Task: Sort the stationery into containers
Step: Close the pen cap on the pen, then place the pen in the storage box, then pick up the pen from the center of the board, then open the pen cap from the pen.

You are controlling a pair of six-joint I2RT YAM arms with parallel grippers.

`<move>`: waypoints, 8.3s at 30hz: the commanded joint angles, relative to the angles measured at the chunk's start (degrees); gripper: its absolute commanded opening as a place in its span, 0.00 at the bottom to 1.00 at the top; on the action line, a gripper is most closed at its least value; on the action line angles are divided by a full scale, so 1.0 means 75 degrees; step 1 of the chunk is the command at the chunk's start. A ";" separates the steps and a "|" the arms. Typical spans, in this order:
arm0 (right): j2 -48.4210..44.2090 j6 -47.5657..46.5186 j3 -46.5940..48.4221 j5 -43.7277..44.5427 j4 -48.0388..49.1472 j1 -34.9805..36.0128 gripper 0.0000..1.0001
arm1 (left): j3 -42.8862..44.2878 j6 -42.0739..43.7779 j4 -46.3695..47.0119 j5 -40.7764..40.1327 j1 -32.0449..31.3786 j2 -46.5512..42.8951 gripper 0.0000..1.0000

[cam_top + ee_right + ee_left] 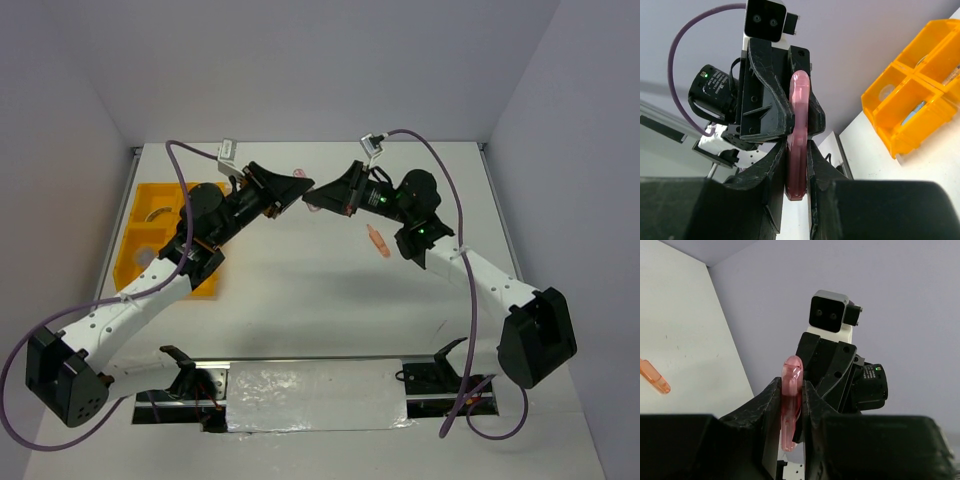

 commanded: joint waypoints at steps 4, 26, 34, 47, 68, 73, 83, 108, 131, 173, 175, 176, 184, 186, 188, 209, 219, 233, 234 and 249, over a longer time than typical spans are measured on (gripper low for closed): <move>-0.0546 -0.0309 -0.0088 -0.0147 0.0697 -0.0045 0.00 | 0.0301 0.0402 -0.0391 -0.0104 0.0022 -0.0157 0.42; -0.0710 -0.0895 0.0005 -0.0195 -0.0416 -0.0045 0.00 | 0.0712 0.0801 0.0359 0.0540 0.0116 0.0018 0.46; -0.0663 -0.1001 0.0193 -0.0183 -0.0685 -0.0045 0.00 | 0.0699 0.0835 0.0418 0.0763 0.0116 0.0171 0.09; -0.0253 -0.0979 0.1668 0.0647 -0.1249 -0.0057 0.00 | 0.0056 0.0859 0.0735 0.1080 -0.0363 0.0335 0.00; 0.1131 -0.0708 0.3276 -0.0087 -0.1214 -0.0057 0.21 | -0.0320 0.1726 -0.0798 0.0377 -0.0612 -0.0485 0.00; 0.0685 -0.1140 0.1906 -0.0230 -0.1400 -0.0069 0.59 | 0.0452 0.1808 -0.2603 -0.0081 0.0464 -0.0544 0.00; -0.0334 -0.2381 0.0241 0.0390 -0.2523 -0.0349 0.70 | 0.1846 0.3879 -0.6009 -0.0675 0.2435 -0.0067 0.00; -0.2234 -0.4587 0.0052 0.0849 -0.5876 -0.0608 0.71 | 0.1087 0.6719 -0.7539 -0.4206 0.4007 0.2772 0.14; 0.1947 -0.6438 0.2337 0.6097 -1.0225 -0.0702 0.80 | 0.1895 0.6402 -0.8582 -0.1102 0.3515 0.0933 0.99; 0.2193 -0.6006 0.1321 0.4183 -0.7946 -0.0694 0.04 | 0.1450 0.5587 -0.7564 0.1882 0.3433 0.0675 0.99; 0.1438 -0.5608 0.0873 0.4071 -0.7624 -0.0200 0.00 | 0.1298 0.4964 -0.6687 0.2436 0.3304 0.0651 0.99; 0.0959 -0.5502 0.0838 0.3967 -0.7542 0.0290 0.00 | 0.1239 0.4299 -0.6324 0.2671 0.3060 0.0640 0.99; -0.0275 -0.3943 0.1129 0.3520 -0.7423 0.1406 0.00 | 0.1098 0.2347 -0.2432 0.3024 0.1523 0.0463 0.91; -0.0393 -0.4024 0.1551 0.3742 -0.7715 0.1652 0.00 | 0.1261 0.2464 -0.2418 0.3060 0.1441 0.0569 0.91; -0.0452 -0.4036 0.1890 0.3848 -0.8008 0.1735 0.00 | 0.1309 0.2593 -0.2418 0.3130 0.1324 0.0639 0.91; 0.0169 -0.4610 0.3017 0.3931 -0.9205 0.2228 0.00 | 0.1380 0.3156 -0.3145 0.2181 0.0514 0.0886 0.29; 0.0134 -0.4833 0.2807 0.3498 -0.9193 0.2275 0.00 | 0.1625 0.3647 -0.3999 0.1585 0.0514 0.0909 0.00; 0.0357 -0.5771 0.1986 0.3121 -0.9533 0.2942 0.00 | 0.1731 0.3215 -0.4282 0.0621 0.1615 0.0487 0.00; 0.0333 -0.5654 0.1928 0.3192 -0.9487 0.2943 0.00 | 0.1719 0.3180 -0.4212 0.0727 0.1662 0.0476 0.00; -0.0322 -0.4496 0.2585 0.3850 -0.8318 0.2604 1.00 | 0.0280 0.1985 -0.2384 0.1724 0.1675 -0.0203 0.00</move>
